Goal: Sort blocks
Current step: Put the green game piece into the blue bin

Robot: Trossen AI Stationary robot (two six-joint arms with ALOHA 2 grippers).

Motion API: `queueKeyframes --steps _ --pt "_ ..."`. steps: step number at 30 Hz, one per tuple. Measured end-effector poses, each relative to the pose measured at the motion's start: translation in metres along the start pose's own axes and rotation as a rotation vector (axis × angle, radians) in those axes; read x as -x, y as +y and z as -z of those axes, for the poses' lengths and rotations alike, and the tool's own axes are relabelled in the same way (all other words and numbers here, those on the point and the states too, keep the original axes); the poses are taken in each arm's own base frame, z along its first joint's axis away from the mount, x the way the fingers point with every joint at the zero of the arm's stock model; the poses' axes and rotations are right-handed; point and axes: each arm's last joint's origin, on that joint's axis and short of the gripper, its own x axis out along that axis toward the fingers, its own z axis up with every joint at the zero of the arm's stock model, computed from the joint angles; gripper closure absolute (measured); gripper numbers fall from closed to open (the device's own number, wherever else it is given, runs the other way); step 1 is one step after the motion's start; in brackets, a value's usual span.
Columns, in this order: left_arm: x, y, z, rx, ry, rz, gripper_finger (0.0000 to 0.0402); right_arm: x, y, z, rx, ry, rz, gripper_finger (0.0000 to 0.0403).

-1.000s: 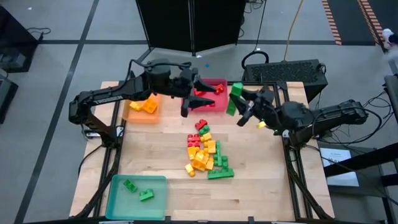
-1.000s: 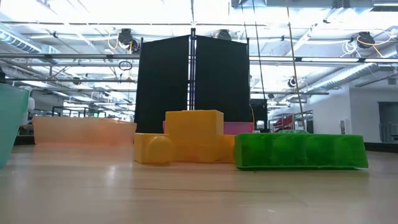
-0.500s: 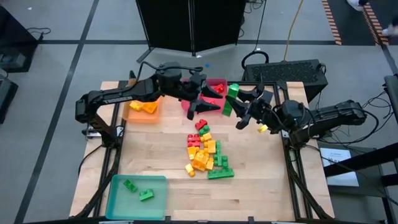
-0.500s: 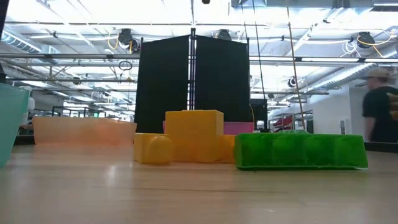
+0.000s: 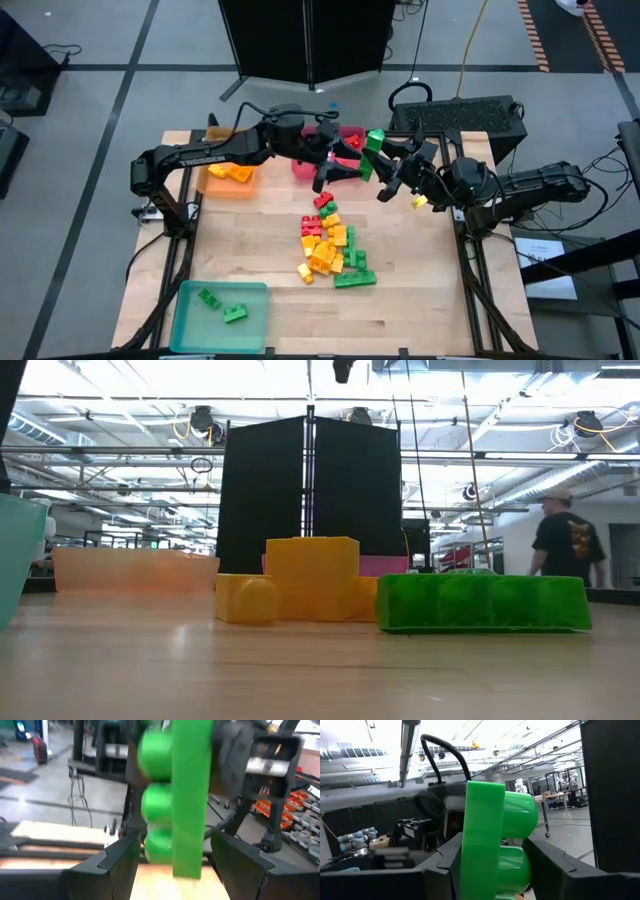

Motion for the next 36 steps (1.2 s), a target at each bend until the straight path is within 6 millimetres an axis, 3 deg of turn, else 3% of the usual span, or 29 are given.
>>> queueKeyframes --steps 7,24,32,34,36 --pt "0.000 0.000 -0.002 -0.010 -0.026 -0.063 0.0158 -0.003 -0.004 0.000 0.002 -0.002 0.018 0.0250" --pt "-0.006 0.003 0.004 -0.003 -0.001 0.002 0.0159 -0.017 -0.003 0.016 -0.022 0.024 -0.099 0.0250" --pt "-0.006 0.002 0.005 0.000 0.009 0.035 0.0237 -0.017 -0.003 0.016 -0.015 0.026 -0.099 0.0250" --pt "-0.006 0.003 0.005 0.001 0.009 0.034 0.0237 -0.017 -0.003 0.016 -0.014 0.025 -0.099 0.0250" --pt "-0.006 0.003 0.005 0.003 0.010 0.039 0.0237 -0.017 -0.003 0.016 -0.003 0.024 -0.101 0.0221"
